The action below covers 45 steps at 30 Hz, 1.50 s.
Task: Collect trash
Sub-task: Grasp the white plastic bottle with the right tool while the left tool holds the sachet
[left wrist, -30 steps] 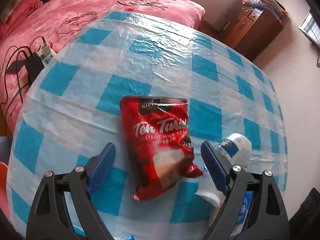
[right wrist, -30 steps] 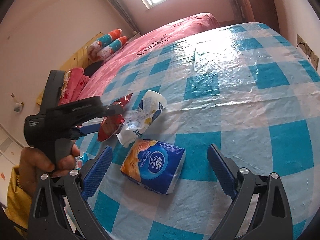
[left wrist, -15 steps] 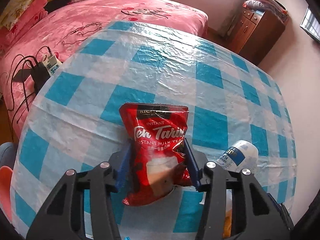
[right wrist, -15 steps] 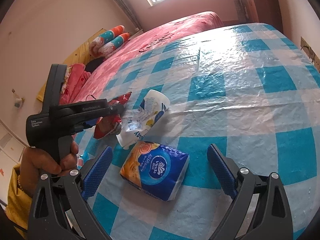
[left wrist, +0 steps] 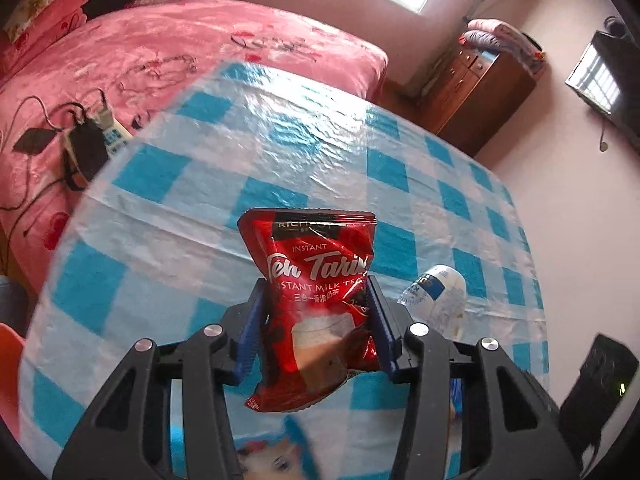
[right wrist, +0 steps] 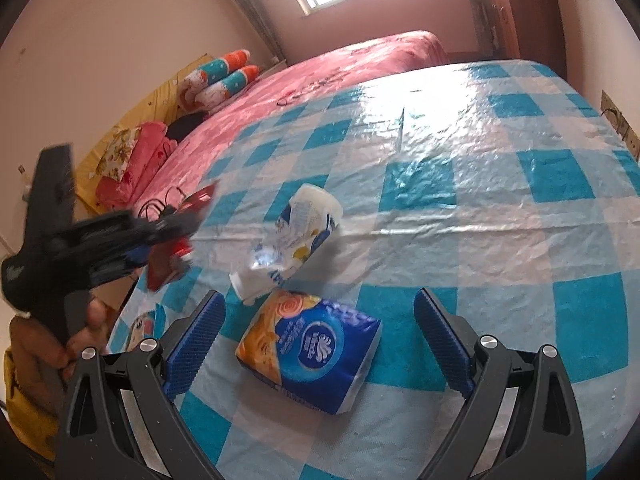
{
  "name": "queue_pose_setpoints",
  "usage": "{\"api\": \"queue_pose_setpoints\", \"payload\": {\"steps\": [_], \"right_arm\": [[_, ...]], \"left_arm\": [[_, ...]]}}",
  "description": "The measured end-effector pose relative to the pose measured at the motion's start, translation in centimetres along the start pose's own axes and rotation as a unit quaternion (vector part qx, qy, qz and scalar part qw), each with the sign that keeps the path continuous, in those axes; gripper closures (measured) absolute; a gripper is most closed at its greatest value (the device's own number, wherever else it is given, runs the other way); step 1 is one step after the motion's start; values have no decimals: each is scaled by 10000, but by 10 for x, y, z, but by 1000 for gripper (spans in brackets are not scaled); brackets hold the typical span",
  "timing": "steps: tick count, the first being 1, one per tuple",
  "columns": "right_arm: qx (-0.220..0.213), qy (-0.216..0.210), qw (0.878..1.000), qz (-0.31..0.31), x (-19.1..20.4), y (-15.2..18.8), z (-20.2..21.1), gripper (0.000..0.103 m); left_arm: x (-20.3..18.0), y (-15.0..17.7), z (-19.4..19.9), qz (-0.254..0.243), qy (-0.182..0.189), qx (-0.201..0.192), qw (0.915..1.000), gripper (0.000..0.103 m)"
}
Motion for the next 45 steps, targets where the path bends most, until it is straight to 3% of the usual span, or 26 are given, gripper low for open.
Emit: {"api": "queue_pose_setpoints", "payload": {"steps": [15, 24, 35, 40, 42, 45], "right_arm": [[-35, 430, 9986, 290, 20, -22, -11, 9], [472, 639, 9950, 609, 40, -29, -48, 9], [919, 1231, 9842, 884, 41, -27, -82, 9], [853, 1488, 9790, 1100, 42, -28, -83, 29], [837, 1570, 9770, 1178, 43, -28, -82, 46], [813, 1582, 9757, 1280, 46, -28, -83, 58]], "left_arm": [[78, 17, 51, 43, -65, -176, 9998, 54], [109, 29, 66, -34, -125, -223, 9997, 54], [138, 39, 74, 166, 22, -148, 9998, 54], [147, 41, 77, 253, 106, -134, 9995, 54], [149, 42, 77, 290, 139, -119, 9994, 54], [152, 44, 76, 314, 174, -90, 9993, 54]]}}
Point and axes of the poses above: each gripper's, at about its wrist camera, not at the fingertips, and z roughly against the way its jaws point, x to its left, y to its underside, the point moved 8 cm from there along -z, roughly the way its jaws point, and after that the axes turned 13 degrees about z, right-handed, at the moved point
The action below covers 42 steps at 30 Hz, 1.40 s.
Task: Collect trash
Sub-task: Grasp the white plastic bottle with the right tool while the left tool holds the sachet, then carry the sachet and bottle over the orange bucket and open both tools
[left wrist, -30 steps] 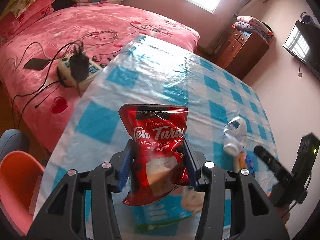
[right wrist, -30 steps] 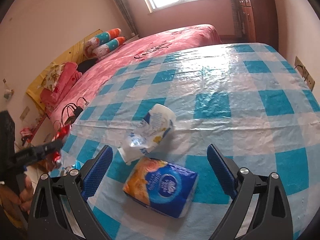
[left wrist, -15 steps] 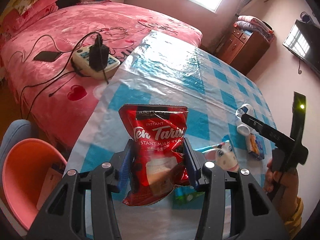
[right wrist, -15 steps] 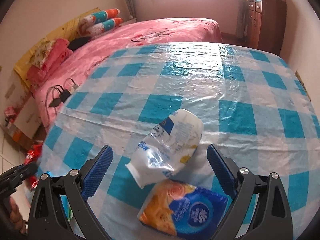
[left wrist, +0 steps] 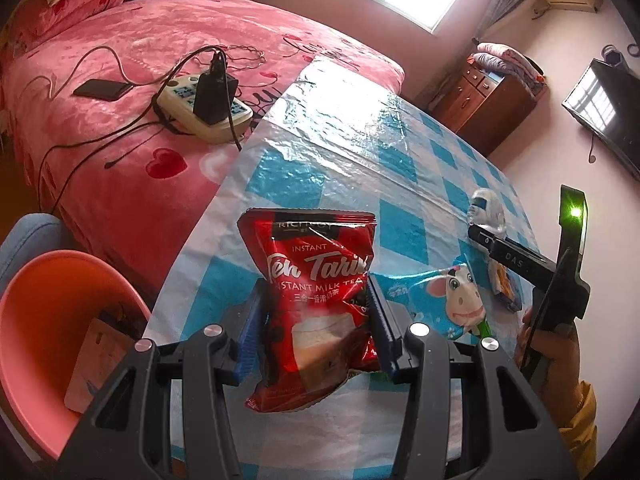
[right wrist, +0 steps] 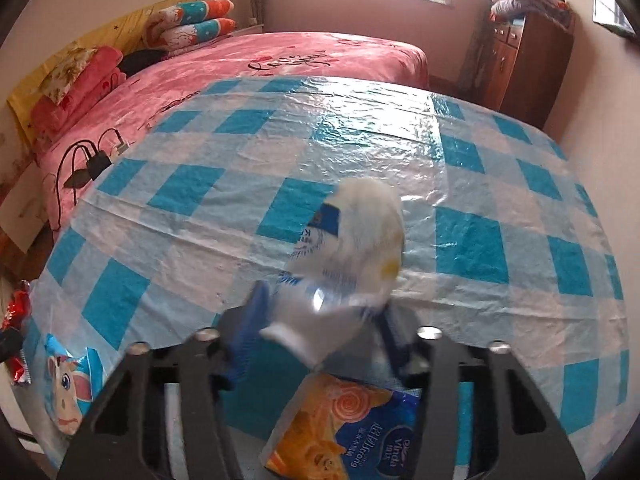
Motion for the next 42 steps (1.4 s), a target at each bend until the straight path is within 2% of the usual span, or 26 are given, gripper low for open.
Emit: {"api": "queue_pose_setpoints", "payload": {"steps": [12, 28, 35, 42], "right_arm": [[-406, -199, 9988, 192, 14, 0, 22, 61], [-850, -601, 9945, 102, 31, 3, 78, 61], [-1031, -873, 9904, 277, 60, -2, 104, 61], [-1169, -1256, 9832, 614, 110, -11, 124, 61]], "left_arm": [[8, 7, 3, 42, 90, 34, 9999, 54], [12, 18, 16, 68, 225, 2, 9997, 54], [20, 17, 26, 146, 276, -85, 9995, 54], [36, 16, 41, 273, 280, -218, 9990, 53]]}}
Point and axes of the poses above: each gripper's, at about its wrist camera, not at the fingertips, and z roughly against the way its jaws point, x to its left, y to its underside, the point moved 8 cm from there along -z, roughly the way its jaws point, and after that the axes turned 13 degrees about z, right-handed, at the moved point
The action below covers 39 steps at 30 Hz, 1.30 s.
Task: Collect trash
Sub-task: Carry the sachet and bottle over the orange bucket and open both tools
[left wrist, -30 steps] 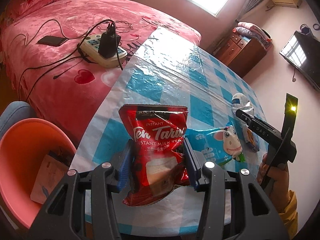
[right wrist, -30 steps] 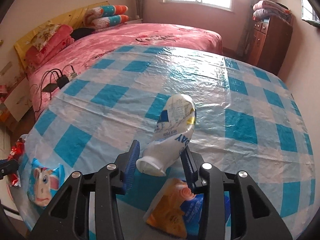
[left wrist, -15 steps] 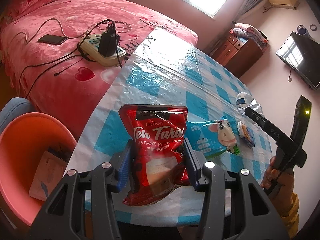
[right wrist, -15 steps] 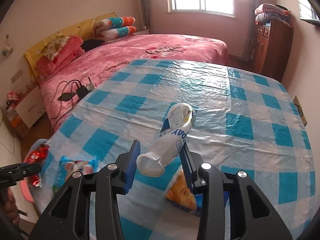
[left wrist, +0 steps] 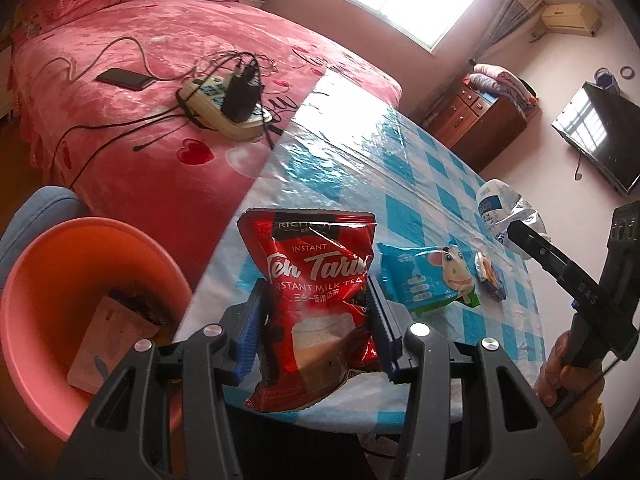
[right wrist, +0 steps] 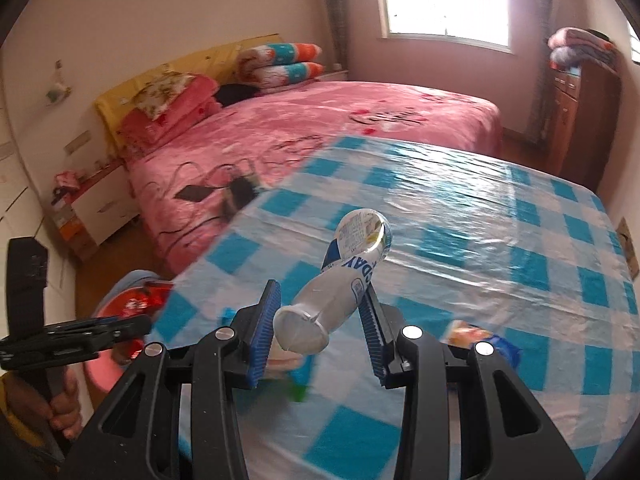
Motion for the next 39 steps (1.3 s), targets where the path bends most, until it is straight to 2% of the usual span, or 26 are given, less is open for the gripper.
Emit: {"api": "queue_pose_setpoints", "payload": {"steps": [7, 12, 18, 21, 22, 24, 28, 30, 32, 36, 39], "right_arm": [[-30, -658, 9969, 421, 71, -19, -10, 61], [-6, -1112, 9902, 845, 129, -30, -21, 61], [32, -1719, 9775, 1218, 192, -36, -37, 62], [20, -2069, 9678, 1433, 226, -36, -46, 61], [28, -2209, 9630, 1543, 239, -33, -51, 60], [139, -2335, 9580, 1659, 254, -26, -61, 38], [363, -2301, 9606, 1513, 256, -14, -77, 29], [344, -2219, 9647, 1378, 246, -13, -76, 18], [273, -2077, 9695, 1274, 233, -14, -72, 14], [184, -1781, 9778, 1084, 210, -13, -66, 11], [206, -1709, 9806, 937, 196, -9, -64, 11]], "left_arm": [[41, -5, 21, 329, -174, -181, 9991, 53], [81, -7, 36, 636, -412, -296, 9967, 53], [128, -7, 49, 1010, -713, -422, 9914, 52], [152, -7, 54, 1145, -1024, -534, 9867, 46], [159, -8, 57, 1179, -1097, -604, 9851, 40], [174, -9, 62, 1339, -1188, -715, 9812, 33], [193, -7, 66, 1481, -1319, -806, 9768, 25], [199, -5, 66, 1515, -1353, -814, 9758, 22], [202, -4, 64, 1545, -1380, -857, 9745, 19], [199, -5, 57, 1431, -1322, -931, 9764, 15], [195, -5, 60, 1346, -1164, -1162, 9771, 13]]}}
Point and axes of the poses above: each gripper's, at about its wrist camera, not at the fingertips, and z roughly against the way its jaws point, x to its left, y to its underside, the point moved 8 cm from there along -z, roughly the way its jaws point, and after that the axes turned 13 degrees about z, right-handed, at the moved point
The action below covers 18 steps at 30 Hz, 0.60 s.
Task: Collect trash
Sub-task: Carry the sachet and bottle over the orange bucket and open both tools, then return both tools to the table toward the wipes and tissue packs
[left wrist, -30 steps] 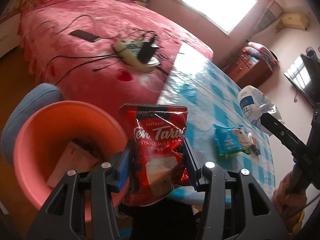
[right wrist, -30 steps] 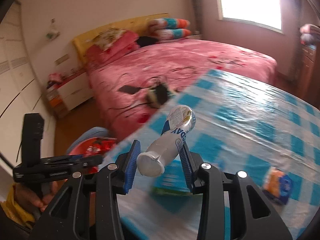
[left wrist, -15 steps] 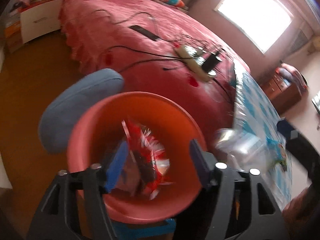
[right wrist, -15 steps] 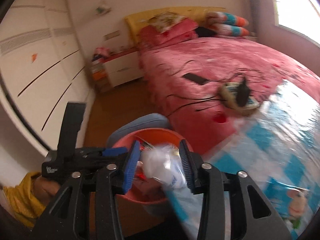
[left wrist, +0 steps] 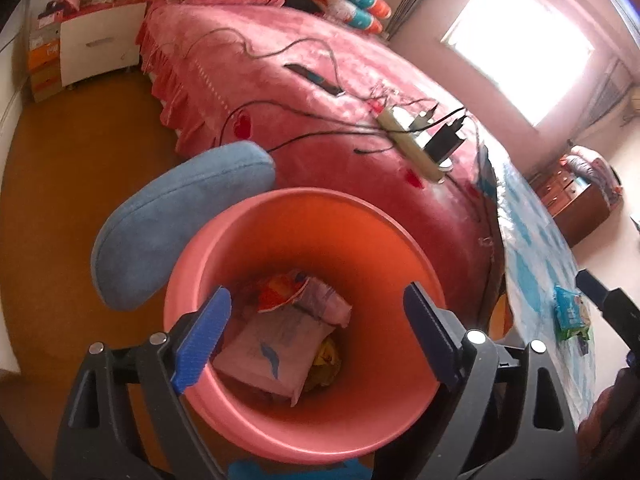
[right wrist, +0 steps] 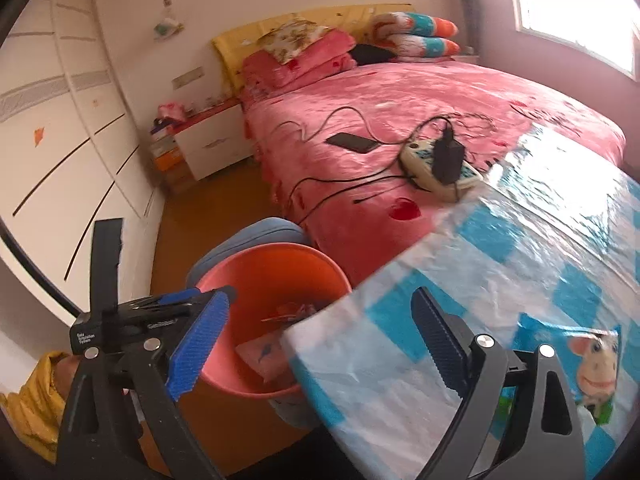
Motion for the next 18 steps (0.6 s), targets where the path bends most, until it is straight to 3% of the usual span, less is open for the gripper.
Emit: {"api": "queue_pose_setpoints", "payload": {"steps": [4, 7, 18], "right_arm": [[5, 105, 9995, -284, -18, 14, 7, 11], [-79, 104, 9985, -529, -28, 25, 14, 11], [-236, 261, 9925, -1170, -69, 55, 44, 8]], "left_arm": [[-5, 2, 7, -20, 149, -229, 9996, 13], [-12, 7, 7, -137, 179, -160, 9996, 13], [-35, 17, 3, -743, -562, -24, 9956, 13]]}}
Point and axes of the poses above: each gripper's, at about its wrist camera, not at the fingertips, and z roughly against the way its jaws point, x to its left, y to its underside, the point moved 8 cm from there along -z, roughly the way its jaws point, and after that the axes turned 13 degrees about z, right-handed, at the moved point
